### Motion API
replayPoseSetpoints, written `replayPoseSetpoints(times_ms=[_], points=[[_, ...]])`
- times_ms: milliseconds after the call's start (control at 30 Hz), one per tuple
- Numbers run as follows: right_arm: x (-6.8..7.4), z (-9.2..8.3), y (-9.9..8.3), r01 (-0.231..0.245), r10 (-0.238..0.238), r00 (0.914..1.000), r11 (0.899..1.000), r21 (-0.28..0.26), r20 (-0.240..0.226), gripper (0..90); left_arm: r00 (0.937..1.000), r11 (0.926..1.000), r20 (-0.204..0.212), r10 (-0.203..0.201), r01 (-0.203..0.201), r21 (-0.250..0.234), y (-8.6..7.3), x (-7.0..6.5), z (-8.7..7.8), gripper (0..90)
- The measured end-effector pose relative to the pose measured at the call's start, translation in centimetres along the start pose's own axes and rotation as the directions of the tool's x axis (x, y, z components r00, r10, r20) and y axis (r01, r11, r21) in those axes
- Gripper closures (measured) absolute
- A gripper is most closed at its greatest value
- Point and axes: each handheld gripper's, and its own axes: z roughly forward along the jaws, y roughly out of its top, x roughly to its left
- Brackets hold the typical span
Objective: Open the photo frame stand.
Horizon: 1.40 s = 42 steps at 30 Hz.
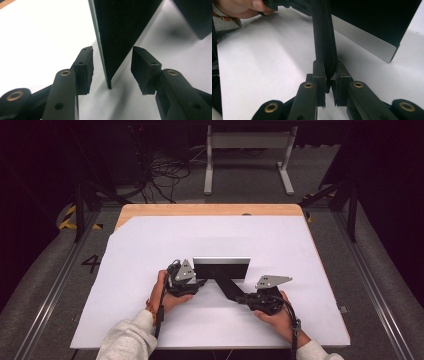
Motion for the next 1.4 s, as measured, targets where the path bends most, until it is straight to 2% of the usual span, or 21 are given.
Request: replayPoseSetpoints(times_ms=[133, 267, 400, 533, 600, 733, 1067, 1400], points=[[0.0, -0.4, 0.2, -0.001, 0.001, 1.0, 1.0, -0.015, 0.005, 82.7, 0.9999, 0.9985, 0.009, -0.015, 0.015, -0.053, 0.5, 0.2, -1.0, 51.6], [0.0, -0.7, 0.3, -0.001, 0.001, 1.0, 1.0, -0.023, 0.003, 82.8, 0.9996, 0.9967, 0.02, -0.021, 0.022, -0.078, 0.7, 0.3, -1.5, 53.3], [0.2, -0.8, 0.4, 0.01, -0.009, 1.0, 1.0, -0.013, 0.003, 83.3, 0.9998, 0.9982, 0.014, -0.011, 0.012, -0.058, 0.7, 0.2, -1.3, 57.9], [0.4, -0.7, 0.2, 0.011, -0.011, 0.9999, 1.0, 0.002, -0.006, 84.4, 0.9998, 0.9987, 0.012, -0.013, 0.014, -0.049, 0.6, 0.3, -1.2, 67.1], [0.5, -0.8, 0.1, 0.015, -0.015, 0.9998, 1.0, 0.004, -0.01, 84.6, 1.0, 0.9989, 0.008, -0.001, 0.001, -0.046, 0.5, 0.2, -1.3, 67.7], [1.0, -0.9, 0.1, 0.022, -0.021, 0.9997, 1.0, 0.013, -0.015, 84.6, 1.0, 0.9991, -0.006, -0.001, 0.001, -0.042, 0.5, -0.1, -1.3, 68.1], [1.6, -0.9, -0.3, 0.036, -0.036, 0.9994, 0.998, 0.048, 0.001, 85.9, 0.9974, 0.9995, -0.071, 0.017, -0.018, -0.025, 0.4, -1.6, -1.6, 68.4], [1.7, -1.1, -0.8, 0.041, -0.042, 0.9991, 0.998, 0.056, 0.011, 83.3, 0.9973, 0.9994, -0.068, 0.027, -0.029, -0.019, 0.3, -1.8, -1.7, 69.0]])
